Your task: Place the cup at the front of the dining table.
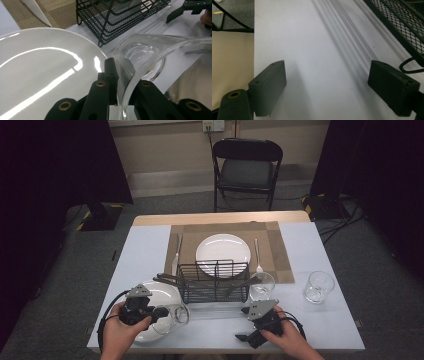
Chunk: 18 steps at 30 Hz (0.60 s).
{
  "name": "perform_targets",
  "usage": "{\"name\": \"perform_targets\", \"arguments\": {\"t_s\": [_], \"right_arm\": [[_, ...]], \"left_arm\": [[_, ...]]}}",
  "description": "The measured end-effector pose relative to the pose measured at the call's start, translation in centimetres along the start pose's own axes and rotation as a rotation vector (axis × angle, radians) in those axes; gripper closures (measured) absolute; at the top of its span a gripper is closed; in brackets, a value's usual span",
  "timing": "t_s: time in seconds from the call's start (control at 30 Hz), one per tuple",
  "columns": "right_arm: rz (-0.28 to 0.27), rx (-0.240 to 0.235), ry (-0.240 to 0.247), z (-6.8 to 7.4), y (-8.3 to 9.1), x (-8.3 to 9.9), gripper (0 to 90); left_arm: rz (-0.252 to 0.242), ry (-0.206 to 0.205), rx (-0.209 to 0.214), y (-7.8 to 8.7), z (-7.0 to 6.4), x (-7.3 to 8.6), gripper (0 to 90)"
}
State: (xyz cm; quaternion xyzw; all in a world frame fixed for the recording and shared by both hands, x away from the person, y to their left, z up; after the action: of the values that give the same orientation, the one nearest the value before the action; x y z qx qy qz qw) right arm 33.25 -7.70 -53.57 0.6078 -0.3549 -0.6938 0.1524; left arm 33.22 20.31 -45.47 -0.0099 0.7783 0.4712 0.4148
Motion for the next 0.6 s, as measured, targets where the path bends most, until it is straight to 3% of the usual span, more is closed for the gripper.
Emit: {"name": "perform_targets", "arguments": {"t_s": [0.6], "right_arm": [[0.000, 0.000, 0.000, 0.0, 0.0, 0.0, 13.9]], "left_arm": [[-0.030, 0.051, -0.029, 1.6, 2.4, 0.1, 85.4]]}}
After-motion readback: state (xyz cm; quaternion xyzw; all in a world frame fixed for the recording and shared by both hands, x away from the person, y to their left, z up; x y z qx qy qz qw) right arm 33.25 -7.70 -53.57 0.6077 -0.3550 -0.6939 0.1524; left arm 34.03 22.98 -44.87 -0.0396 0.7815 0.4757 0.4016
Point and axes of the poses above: each handheld gripper's, and its own axes: y roughly backward along the jaws, x roughly out of its underside, z roughly to its left, the point moved 8 cm from there along -y, roughly forward along the jaws, and after that the axes turned 1 degree about -y, right-handed, at the moved point
